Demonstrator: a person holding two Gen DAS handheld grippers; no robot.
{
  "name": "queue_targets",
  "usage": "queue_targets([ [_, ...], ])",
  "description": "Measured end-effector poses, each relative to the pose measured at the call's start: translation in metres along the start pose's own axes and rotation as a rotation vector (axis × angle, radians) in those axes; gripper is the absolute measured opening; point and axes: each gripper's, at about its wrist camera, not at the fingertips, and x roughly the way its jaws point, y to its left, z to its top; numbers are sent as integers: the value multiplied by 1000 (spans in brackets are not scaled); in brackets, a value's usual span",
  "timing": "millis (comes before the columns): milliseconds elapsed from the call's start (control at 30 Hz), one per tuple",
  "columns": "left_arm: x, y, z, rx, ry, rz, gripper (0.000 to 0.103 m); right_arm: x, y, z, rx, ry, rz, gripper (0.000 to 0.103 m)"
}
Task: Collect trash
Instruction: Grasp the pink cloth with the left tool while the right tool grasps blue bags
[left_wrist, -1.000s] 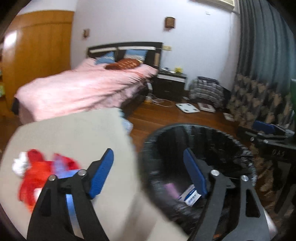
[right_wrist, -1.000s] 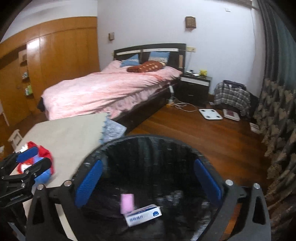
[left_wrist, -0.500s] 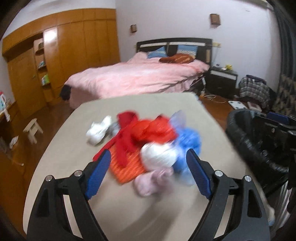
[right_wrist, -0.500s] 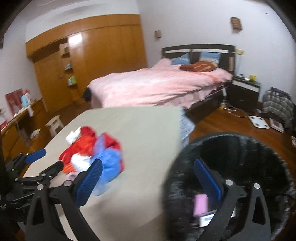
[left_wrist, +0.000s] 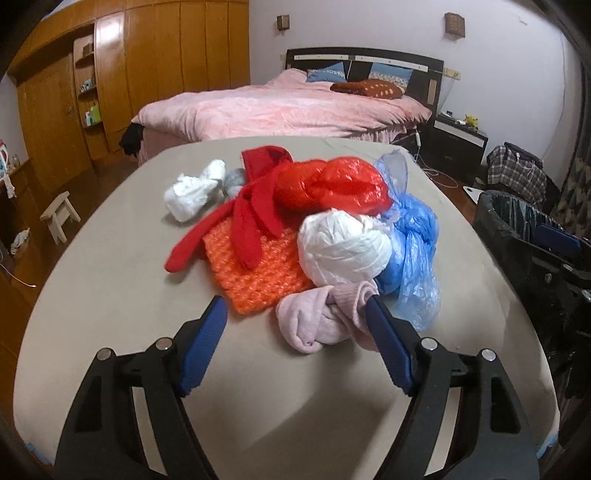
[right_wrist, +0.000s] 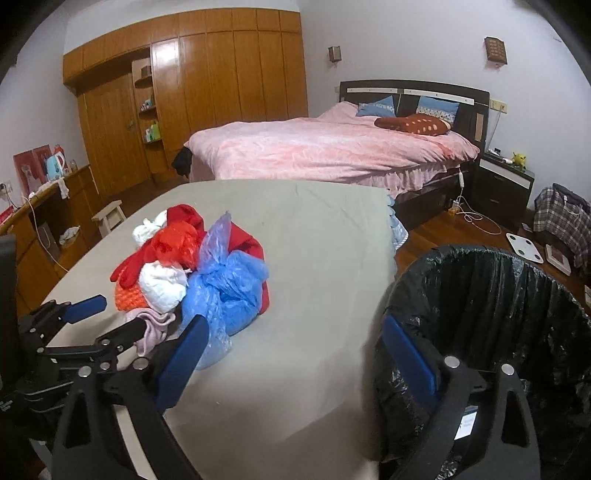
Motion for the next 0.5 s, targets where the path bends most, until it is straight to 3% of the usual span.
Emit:
queue_targets([
  [167,17,-6,-5,9,60,-37,65,6,5,-1,-29,12,-3,93],
  [233,20,-8,-6,12,72,-64,52,7,6,-3,-38,18,-6,93],
  [500,8,-2,-2,-26,40,-92,42,10,5,0,-29,27,0,92],
])
